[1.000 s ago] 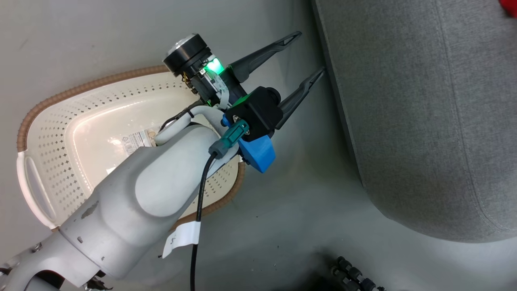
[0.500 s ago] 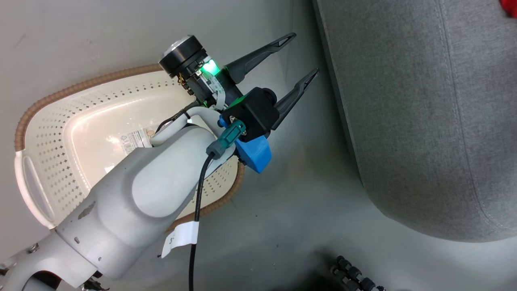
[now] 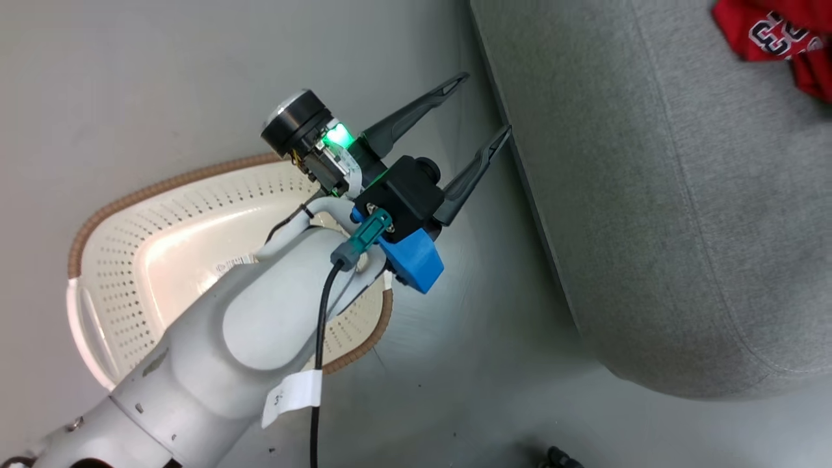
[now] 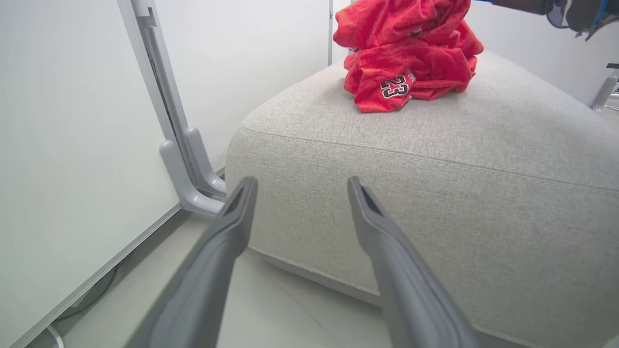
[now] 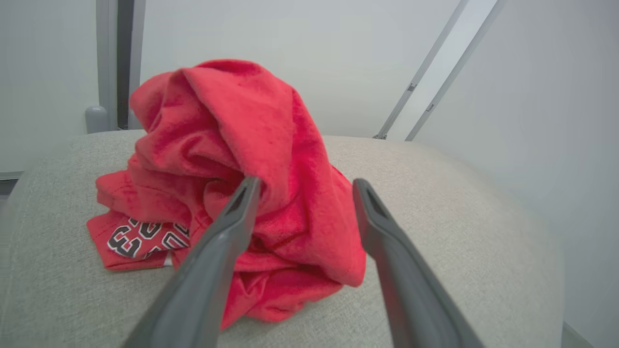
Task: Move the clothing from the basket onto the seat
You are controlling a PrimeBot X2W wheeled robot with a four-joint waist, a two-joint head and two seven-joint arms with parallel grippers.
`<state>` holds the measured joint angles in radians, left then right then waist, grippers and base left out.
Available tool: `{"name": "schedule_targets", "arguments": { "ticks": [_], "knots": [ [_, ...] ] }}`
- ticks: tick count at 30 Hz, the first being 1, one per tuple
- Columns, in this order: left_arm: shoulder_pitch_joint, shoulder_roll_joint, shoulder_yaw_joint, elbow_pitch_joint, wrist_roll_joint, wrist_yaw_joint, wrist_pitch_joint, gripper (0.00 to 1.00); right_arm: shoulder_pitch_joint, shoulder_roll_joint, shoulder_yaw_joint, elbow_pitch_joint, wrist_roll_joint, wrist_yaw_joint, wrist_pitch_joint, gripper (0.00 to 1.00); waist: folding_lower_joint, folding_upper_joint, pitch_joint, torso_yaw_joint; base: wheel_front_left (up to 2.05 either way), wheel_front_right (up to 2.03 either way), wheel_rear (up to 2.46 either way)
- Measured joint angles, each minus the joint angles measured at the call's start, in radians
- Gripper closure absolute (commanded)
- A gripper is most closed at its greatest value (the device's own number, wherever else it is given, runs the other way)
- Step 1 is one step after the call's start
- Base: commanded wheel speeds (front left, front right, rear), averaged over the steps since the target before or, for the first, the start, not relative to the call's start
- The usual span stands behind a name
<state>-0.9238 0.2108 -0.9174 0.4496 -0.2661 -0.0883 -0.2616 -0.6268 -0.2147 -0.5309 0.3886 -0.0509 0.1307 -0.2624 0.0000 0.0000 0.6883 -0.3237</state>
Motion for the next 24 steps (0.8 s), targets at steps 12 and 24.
{"name": "schedule_targets", "arguments": {
  "ticks": [12,24],
  "knots": [
    [0.197,-0.009,0.234,-0.082,-0.035,0.063,0.0,0.0,0.124,0.031,0.207,-0.132,0.011,0.0,0.0,0.0,-0.0001,0.0,-0.206,0.046,0.0,0.0,0.0],
    [0.407,-0.044,0.54,-0.126,-0.004,0.086,-0.001,0.0,0.212,0.057,0.407,-0.188,0.045,0.0,0.0,0.0,-0.0002,0.0,-0.373,0.17,0.0,0.0,0.0]
  ]
}}
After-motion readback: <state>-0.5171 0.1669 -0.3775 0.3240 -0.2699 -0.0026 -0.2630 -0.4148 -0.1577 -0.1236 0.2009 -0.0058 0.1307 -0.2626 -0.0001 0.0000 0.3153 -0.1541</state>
